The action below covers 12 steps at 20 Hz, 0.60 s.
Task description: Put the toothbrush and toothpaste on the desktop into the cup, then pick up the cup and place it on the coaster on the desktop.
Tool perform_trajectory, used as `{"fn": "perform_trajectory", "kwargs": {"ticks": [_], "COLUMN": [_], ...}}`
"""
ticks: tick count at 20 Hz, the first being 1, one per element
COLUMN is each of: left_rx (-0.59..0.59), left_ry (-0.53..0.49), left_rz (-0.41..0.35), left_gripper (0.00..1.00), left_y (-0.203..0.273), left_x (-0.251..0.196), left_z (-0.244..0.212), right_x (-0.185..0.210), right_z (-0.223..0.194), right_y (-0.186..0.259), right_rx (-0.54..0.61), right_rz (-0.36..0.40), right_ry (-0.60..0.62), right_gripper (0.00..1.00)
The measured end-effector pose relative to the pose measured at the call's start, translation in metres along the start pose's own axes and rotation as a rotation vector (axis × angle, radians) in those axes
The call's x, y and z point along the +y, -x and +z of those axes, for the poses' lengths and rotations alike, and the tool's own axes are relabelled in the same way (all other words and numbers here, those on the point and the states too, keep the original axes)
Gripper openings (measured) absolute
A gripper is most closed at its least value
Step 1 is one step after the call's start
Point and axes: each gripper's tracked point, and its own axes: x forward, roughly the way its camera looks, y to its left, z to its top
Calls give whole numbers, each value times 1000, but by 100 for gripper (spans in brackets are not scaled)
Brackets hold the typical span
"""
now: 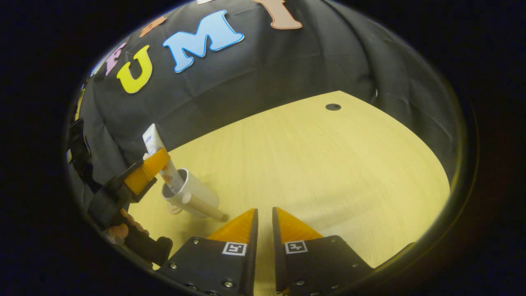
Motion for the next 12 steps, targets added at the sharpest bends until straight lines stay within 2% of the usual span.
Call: {"fn": "perform_trajectory", "kwargs": {"ticks": [2,3,4,6,12], "left_rx": [14,11,11,-8,3], "left_ry": [1,-1,-11,-31,-69], "left_rz": [-4,2,12,25,30], "left_gripper": [37,44,39,43,43], "left_y": [5,6,9,13,31], "left_x": [-1,-1,0,3,6], "left_z": [-1,-2,-2,3,11], "right_x": [2,3,4,5,15], "right_z": [1,2,3,4,14], "right_y": [1,2,2,4,11], "right_rx": [-1,-2,-1,-3,-8], "right_rz": [7,10,11,14,44], "right_ry": [-7,-12,-18,-25,-21], "right_gripper": [19,19,19,19,19]}}
